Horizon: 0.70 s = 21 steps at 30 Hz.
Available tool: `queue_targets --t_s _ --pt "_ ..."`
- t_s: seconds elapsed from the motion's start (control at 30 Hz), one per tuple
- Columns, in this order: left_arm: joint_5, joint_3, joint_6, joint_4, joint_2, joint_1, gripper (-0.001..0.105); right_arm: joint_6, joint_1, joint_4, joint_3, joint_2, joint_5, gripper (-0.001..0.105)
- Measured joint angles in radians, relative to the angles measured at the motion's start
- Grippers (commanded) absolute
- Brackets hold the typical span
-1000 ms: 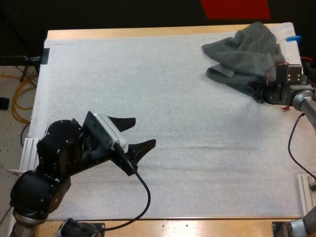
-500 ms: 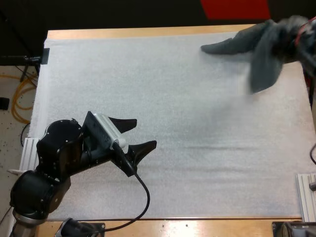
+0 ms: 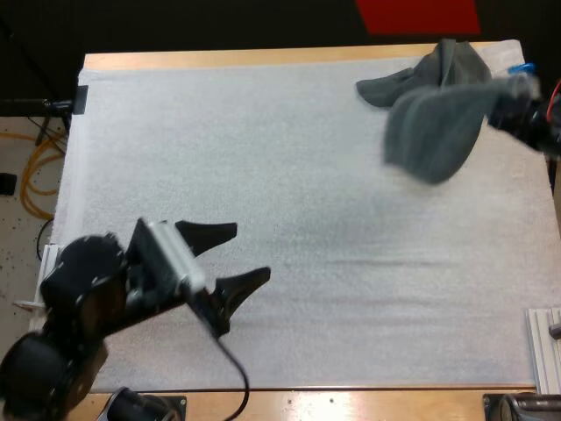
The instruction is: Pick towel from pile fold and stack
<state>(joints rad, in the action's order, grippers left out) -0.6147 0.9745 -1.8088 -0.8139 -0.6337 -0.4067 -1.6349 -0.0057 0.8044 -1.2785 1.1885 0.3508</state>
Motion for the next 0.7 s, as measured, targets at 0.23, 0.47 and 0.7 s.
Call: queue_targets --t_s 0.23,0.47,0.7 --pt "0.018 0.002 0.010 -0.152 0.066 0.000 0.072 0.040 0.127 0.080 0.106 0.000 0.000 0.000" --pt "0.088 0.002 0.037 -0.237 0.076 0.000 0.072 0.176 0.413 -0.109 0.176 0.040 -0.015 0.000" --pt "0.089 0.002 0.037 -0.239 0.076 0.000 0.072 0.217 0.603 -0.297 0.176 0.068 -0.068 0.000"
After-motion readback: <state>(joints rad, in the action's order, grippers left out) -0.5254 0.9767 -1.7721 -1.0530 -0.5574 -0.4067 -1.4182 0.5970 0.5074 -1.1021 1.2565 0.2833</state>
